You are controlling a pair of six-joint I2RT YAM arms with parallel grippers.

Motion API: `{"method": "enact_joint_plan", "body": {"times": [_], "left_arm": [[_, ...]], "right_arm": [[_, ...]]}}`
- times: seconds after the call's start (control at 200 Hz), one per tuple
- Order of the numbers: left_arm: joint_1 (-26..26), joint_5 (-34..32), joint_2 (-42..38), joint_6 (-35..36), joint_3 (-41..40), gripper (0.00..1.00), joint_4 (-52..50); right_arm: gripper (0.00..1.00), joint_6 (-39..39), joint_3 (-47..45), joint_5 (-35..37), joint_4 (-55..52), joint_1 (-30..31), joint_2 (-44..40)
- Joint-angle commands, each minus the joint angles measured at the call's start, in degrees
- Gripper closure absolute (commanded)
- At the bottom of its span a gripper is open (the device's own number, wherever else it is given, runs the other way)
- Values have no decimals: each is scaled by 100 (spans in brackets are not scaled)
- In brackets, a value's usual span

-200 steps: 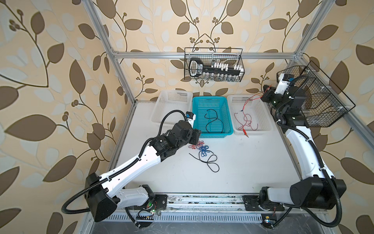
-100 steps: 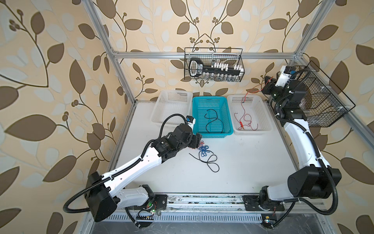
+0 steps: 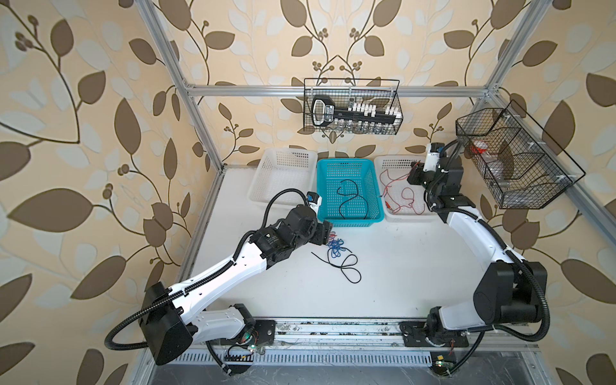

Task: Untangle and sort cables by color
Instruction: Place the cable in the container.

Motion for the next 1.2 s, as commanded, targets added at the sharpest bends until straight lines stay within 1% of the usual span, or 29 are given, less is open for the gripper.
{"method": "enact_joint_plan", "body": {"times": [0.0, 0.08, 0.155, 0.34, 0.515, 0.56, 0.605, 0.67, 0.74, 0.91, 0.955, 1.105, 1.195], "left_arm": [[24, -80, -202, -45, -91, 25, 185], [19, -68, -246, -46, -122, 25, 182], [24, -87, -281, -44, -136, 25, 136], [19, -147, -438, -102, -244, 25, 118], [21, -187, -540, -146, -323, 24, 88], [23, -196, -547, -147, -323, 24, 58], [19, -202, -549, -148, -330, 24, 38], [20, -219, -567, -145, -347, 24, 32], [23, -273, -585, -143, -378, 24, 34], [22, -348, -585, -173, -412, 23, -25], [24, -387, -598, -190, -441, 22, -19], [28, -547, -589, -302, -461, 20, -117], [32, -629, -567, -382, -490, 18, -184]], "right_arm": [[100, 98, -563, 943, -107, 135, -315], [100, 504, -856, 1059, -191, 61, -303], [100, 683, -860, 1136, -414, -18, -151], [99, 795, -272, 1433, -1113, -286, 413], [96, 956, -20, 1454, -1267, -694, 634], [95, 967, 22, 1590, -1348, -742, 677], [91, 943, -3, 1714, -1365, -765, 703], [80, 896, -30, 1650, -1396, -774, 745], [77, 839, -51, 1514, -1470, -754, 792], [63, 762, -180, 1322, -1558, -664, 734], [58, 764, -234, 1217, -1559, -647, 660], [38, 720, -484, 868, -1499, -493, 260], [31, 643, -620, 750, -1565, -264, -36]]}}
